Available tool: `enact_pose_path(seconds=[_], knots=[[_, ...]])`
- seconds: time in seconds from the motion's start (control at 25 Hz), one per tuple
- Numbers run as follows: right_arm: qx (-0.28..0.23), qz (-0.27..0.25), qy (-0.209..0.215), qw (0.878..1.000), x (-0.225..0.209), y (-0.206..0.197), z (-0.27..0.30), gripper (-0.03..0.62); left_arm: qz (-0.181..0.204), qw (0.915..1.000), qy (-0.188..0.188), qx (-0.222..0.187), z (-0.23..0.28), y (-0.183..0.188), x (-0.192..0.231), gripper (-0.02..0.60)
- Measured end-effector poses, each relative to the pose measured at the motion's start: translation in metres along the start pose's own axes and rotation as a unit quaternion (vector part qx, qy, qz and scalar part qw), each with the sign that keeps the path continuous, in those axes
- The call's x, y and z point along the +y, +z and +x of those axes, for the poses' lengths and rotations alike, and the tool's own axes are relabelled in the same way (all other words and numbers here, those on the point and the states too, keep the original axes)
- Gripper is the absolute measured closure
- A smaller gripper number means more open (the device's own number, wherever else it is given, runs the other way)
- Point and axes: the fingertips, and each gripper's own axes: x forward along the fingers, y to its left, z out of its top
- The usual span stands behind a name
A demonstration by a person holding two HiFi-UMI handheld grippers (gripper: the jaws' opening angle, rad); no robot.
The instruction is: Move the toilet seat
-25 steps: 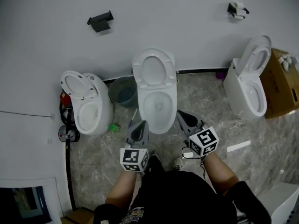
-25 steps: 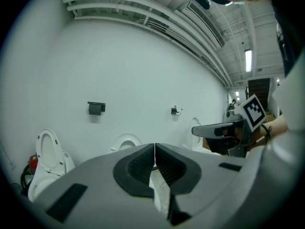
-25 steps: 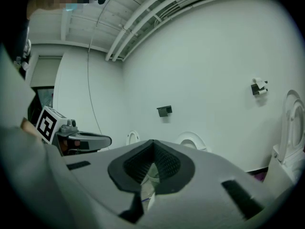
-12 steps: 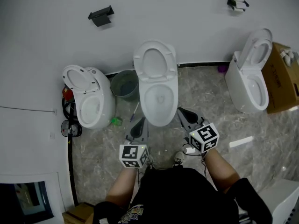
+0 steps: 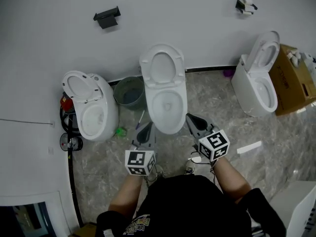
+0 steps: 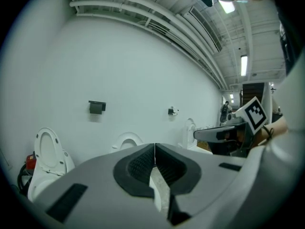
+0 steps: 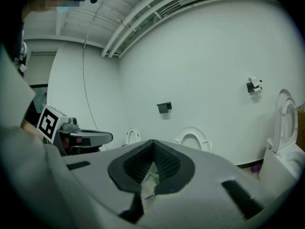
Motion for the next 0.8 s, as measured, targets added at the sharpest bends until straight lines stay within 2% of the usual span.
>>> enact_pose_path(seconds=[0.4, 0.8], knots=[[-0.006, -0.007, -0.027, 1.0, 0.03, 0.007, 0.005, 0.591, -0.002, 0.9993, -0.035, -0.01, -0.015, 0.002, 0.017, 0.575], [-0.006, -0.003, -0.032, 0.999, 0.043, 0.001, 0.007, 0.59, -0.002, 0.9991, -0.042, -0.009, -0.025, 0.0, 0.023, 0.575]])
